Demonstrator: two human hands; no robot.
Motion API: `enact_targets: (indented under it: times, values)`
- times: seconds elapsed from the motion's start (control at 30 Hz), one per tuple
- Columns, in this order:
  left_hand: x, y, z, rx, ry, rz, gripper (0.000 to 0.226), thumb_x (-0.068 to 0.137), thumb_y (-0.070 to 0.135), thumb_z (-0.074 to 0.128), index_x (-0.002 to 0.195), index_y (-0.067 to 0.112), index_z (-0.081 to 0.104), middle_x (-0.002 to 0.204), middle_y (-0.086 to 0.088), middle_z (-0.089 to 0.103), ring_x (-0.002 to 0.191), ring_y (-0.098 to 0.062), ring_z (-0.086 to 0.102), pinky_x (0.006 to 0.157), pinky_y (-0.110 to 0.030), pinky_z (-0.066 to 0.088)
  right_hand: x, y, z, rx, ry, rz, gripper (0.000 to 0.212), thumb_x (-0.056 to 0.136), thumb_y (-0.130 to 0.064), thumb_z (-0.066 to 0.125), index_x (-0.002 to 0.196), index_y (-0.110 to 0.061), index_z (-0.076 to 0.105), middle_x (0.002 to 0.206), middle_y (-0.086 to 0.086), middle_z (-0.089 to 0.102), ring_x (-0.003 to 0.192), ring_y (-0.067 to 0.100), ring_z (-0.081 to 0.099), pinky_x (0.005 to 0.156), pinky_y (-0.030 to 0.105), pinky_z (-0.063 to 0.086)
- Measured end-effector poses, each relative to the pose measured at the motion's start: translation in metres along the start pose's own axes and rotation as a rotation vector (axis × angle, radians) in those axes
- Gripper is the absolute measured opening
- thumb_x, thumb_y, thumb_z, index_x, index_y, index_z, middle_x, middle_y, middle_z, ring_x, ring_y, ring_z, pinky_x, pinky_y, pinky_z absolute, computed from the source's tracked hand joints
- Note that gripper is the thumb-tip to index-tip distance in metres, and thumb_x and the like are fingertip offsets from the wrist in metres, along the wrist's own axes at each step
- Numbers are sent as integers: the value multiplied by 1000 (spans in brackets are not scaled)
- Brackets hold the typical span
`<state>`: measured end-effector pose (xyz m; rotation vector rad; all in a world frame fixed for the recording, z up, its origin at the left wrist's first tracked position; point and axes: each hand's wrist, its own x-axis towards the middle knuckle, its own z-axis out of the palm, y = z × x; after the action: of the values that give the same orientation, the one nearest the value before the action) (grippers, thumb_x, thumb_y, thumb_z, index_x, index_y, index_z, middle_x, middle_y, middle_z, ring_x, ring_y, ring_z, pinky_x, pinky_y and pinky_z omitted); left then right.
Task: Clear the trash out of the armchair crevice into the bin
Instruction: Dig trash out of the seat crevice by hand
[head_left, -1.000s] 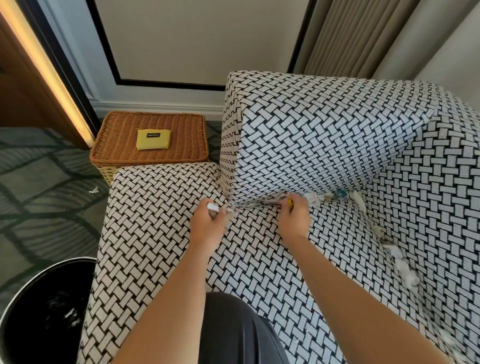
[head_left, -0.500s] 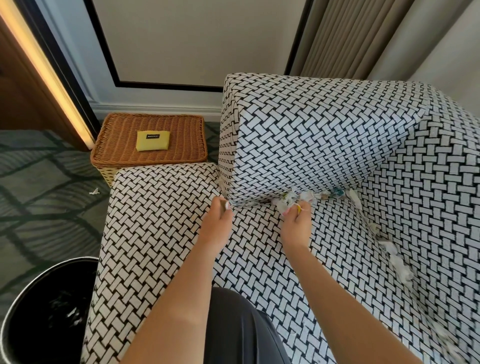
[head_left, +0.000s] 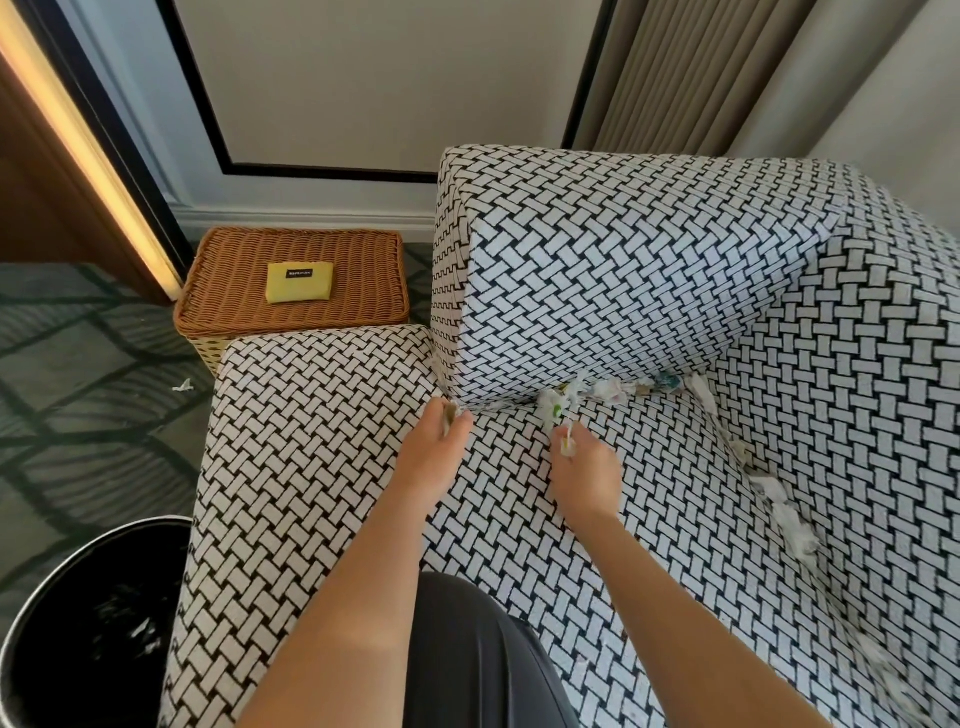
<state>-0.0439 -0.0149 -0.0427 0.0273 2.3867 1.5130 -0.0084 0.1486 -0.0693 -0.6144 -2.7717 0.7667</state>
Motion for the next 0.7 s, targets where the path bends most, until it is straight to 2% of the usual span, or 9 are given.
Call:
enact_targets:
  times: [0.07,0.13,0.27,0.37,0.43,0.5,0.53,0.63,0.7]
  values:
    - [-1,-1,-1,2,-6,2,21,97,35,37,91,17,44,73,2,41,63,-13,38,60,-25,37,-9,8,1,22,14,-122,16,94,-13,52,83,-9,63,48,-8,42,40,5,32,40,17,21]
    - [-1,-1,-1,9,-13,11,23,96,35,40,94,13,46,73,2,40,61,-12,36,58,-25,35,-18,10,0,67,7,-133,23,93,-5,49,73,-14,57,52,-9,41,44,4,32,41,17,21]
    - [-5,-1,-1,10,-29,17,20,96,35,39,86,18,44,71,3,38,57,-10,33,55,-22,33,-36,3,-9,283,17,-112,37,95,-18,47,62,-18,31,64,-7,38,50,10,34,44,26,35]
    - [-15,1,-5,32,34,36,29,98,37,34,81,18,46,71,3,43,61,-10,39,56,-19,35,-38,-8,-21,592,-117,94,17,93,-23,52,81,-12,48,61,-8,45,41,5,28,37,19,30]
    - [-25,-1,-10,-32,136,31,41,99,40,32,67,16,41,58,5,37,51,-9,32,49,-19,30,-34,-14,-29,639,-169,172,11,94,-16,50,92,-9,59,63,-6,53,41,0,37,39,13,33]
    - [-34,-5,-17,-126,201,-30,48,99,41,29,59,15,35,49,6,29,42,-10,23,41,-20,23,-31,-24,-33,735,-240,224,19,93,-11,49,87,-7,67,73,2,63,55,5,56,52,17,48]
    - [-39,-6,-22,-165,199,-70,49,99,39,30,56,15,34,47,6,27,41,-10,20,40,-20,20,-31,-31,-35,766,-259,246,22,92,-10,50,79,-7,68,74,6,65,61,10,59,59,23,52]
    - [-55,-7,-47,-237,155,-144,42,98,23,32,57,14,35,48,5,26,42,-11,19,40,-20,18,-33,-58,-39,751,-269,284,30,89,-10,56,59,-11,56,55,3,54,50,13,47,52,24,43]
    - [-66,-4,-74,-271,162,-172,33,97,17,34,70,11,52,52,5,35,41,-8,24,38,-20,22,-36,-82,-38,761,-306,282,30,91,-16,55,61,-13,49,54,0,46,48,13,41,49,23,37]
